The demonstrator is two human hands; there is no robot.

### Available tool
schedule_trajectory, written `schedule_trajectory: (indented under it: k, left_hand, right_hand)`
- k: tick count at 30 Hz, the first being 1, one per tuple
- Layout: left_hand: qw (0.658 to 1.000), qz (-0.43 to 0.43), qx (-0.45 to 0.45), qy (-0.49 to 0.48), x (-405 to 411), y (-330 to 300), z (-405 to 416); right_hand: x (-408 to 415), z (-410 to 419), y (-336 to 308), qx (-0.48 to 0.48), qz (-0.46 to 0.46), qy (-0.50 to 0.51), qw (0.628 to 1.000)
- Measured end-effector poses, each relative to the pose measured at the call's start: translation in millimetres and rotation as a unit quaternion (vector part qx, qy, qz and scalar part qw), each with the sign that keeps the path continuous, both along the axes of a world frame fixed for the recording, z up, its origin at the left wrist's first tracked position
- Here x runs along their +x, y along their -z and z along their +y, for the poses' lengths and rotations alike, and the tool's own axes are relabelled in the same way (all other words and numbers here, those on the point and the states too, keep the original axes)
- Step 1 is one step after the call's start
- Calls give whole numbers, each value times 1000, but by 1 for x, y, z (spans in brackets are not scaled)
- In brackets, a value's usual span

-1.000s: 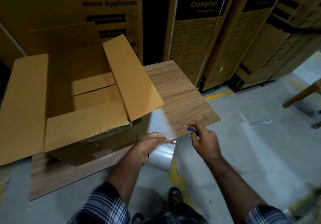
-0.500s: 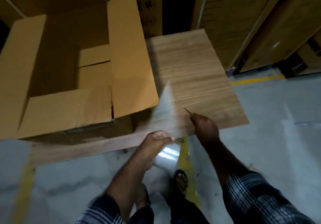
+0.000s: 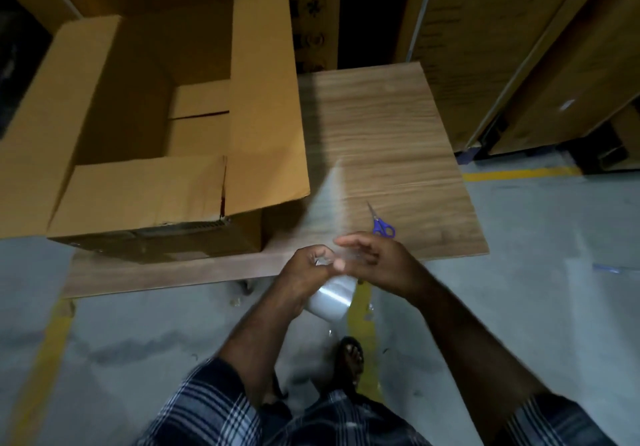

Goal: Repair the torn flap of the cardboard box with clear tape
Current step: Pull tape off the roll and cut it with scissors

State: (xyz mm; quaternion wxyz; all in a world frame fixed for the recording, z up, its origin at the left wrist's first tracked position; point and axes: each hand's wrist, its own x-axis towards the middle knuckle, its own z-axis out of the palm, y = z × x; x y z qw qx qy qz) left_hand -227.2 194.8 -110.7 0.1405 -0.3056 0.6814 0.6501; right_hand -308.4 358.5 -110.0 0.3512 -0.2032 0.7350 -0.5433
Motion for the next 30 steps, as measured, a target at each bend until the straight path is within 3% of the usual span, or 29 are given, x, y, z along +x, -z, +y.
schedule_trajectory:
  k: [8, 14, 22, 26, 30]
  left_hand:
    - [998, 33, -8, 51, 11, -16, -6]
    - [997, 7, -66, 32, 17, -16, -12]
    - [999, 12, -17, 32, 17, -22, -19]
    - [999, 24, 5, 28, 20, -23, -15]
    - [1000, 20, -2, 8, 19, -23, -19]
  right_hand:
    - [5, -4, -18, 17, 141, 73, 987]
    - [10, -11, -20, 47, 151, 65, 985]
    - [13, -15, -19, 45, 279, 49, 958]
    - [19, -17, -21, 17, 259, 49, 964]
    - [19, -17, -19, -17, 150, 54, 987]
